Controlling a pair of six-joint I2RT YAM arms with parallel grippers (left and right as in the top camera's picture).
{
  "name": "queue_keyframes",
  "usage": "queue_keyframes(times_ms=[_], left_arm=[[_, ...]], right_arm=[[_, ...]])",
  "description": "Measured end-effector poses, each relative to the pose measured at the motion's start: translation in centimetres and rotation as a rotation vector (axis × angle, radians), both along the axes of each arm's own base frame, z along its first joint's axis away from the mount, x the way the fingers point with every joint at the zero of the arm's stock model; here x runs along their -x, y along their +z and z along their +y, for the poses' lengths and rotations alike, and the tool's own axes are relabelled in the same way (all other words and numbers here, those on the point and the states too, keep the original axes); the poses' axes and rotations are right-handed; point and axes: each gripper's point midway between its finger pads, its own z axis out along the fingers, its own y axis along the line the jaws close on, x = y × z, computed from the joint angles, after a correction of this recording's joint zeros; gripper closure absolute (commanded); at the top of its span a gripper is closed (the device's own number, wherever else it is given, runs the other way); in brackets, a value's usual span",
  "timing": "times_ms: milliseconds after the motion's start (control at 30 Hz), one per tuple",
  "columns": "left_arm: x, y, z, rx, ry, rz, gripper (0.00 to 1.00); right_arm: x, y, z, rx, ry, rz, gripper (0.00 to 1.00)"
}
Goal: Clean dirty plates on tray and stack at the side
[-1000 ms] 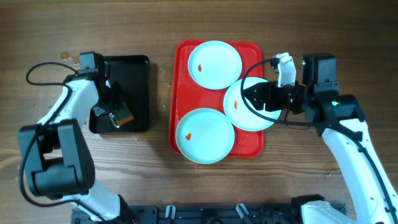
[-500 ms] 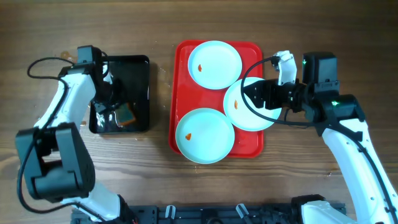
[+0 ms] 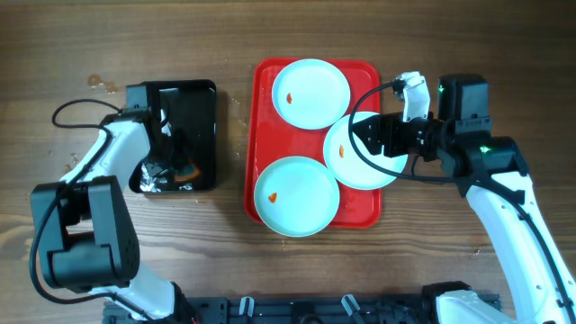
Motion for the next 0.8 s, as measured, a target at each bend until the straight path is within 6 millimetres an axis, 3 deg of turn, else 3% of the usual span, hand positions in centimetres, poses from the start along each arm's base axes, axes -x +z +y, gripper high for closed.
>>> queue_keyframes(times_ms=[100,167,233,300,400,467,567,733,800], left_arm=[[-1.6,2.6,-1.7,0.066,-0.065,-0.034,0.95],[-3.0,4.5,-2.4,0.057,-0.104,-0.088,0.87],[-3.4,5.3,-2.9,0.028,-0.136,-0.112,0.72],[-3.1,5.0,-2.9,-0.036,-0.166,-0.104,0.66],[-2.6,4.0,-2.2,-0.091,-0.167,-0.094,0.43],[-2.1,3.1,-1.7,-0.118,-0.167,-0.083,0.43],[-1.5,2.4,-1.5,-0.129,-0.161,-0.067,0.53],[-3.2,2.5,-2.3,-0.105,-0.163,-0.145,0.59],[-3.5,1.9,-3.2,-0.097,-0.183,-0.166,0.68]], right_arm=[[0.0,0.0,0.0,0.000,0.000,0.000,0.27],[0.0,0.0,0.0,0.000,0.000,0.000,0.27],[0.0,0.0,0.0,0.000,0.000,0.000,0.27],[0.0,0.0,0.0,0.000,0.000,0.000,0.27],[0.0,0.0,0.0,0.000,0.000,0.000,0.27],[0.0,0.0,0.0,0.000,0.000,0.000,0.27],[0.0,0.0,0.0,0.000,0.000,0.000,0.27],[0.0,0.0,0.0,0.000,0.000,0.001,0.27],[0.0,0.0,0.0,0.000,0.000,0.001,0.27]])
